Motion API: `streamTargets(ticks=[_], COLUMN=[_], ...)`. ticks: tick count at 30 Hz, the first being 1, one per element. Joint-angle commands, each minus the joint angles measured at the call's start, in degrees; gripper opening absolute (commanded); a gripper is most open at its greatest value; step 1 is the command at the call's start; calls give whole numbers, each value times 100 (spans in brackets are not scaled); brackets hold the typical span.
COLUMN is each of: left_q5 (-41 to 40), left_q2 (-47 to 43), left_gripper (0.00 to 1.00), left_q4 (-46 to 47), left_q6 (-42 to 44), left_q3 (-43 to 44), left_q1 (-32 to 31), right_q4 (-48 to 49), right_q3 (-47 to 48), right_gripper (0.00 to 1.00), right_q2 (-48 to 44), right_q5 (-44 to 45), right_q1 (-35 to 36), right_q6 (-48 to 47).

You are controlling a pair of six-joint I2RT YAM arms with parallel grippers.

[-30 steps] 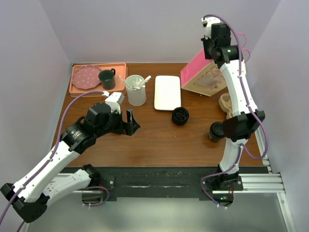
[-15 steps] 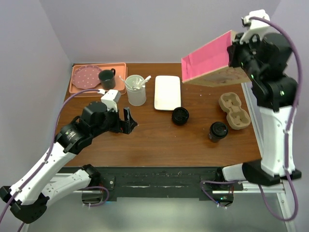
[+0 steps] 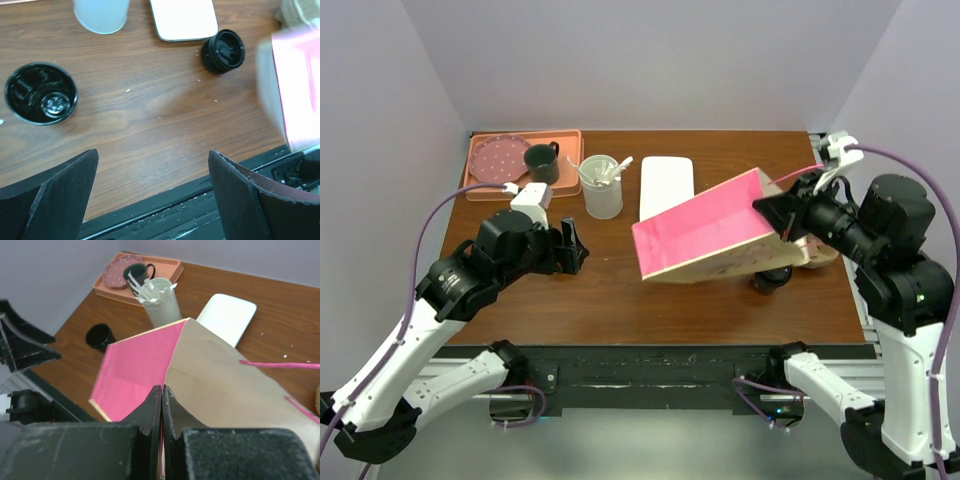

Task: Pack the takeout coffee

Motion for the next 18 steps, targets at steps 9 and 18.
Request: streamTargets(ticks=[9, 18], left_q5=[-553, -1072], left_q2=[-4, 487], left_gripper=[97, 100], left_q4=[-259, -461], left_q6=[-759, -1156], left_q3=[201, 131], left_q1=[20, 11], right_q4=[163, 1087], right_q3=[-971, -2737], right_gripper=[0, 0], right_q2=[-745, -1923], right_q5=[-1260, -1219], right_q1=[23, 23], right_q6=[663, 1633])
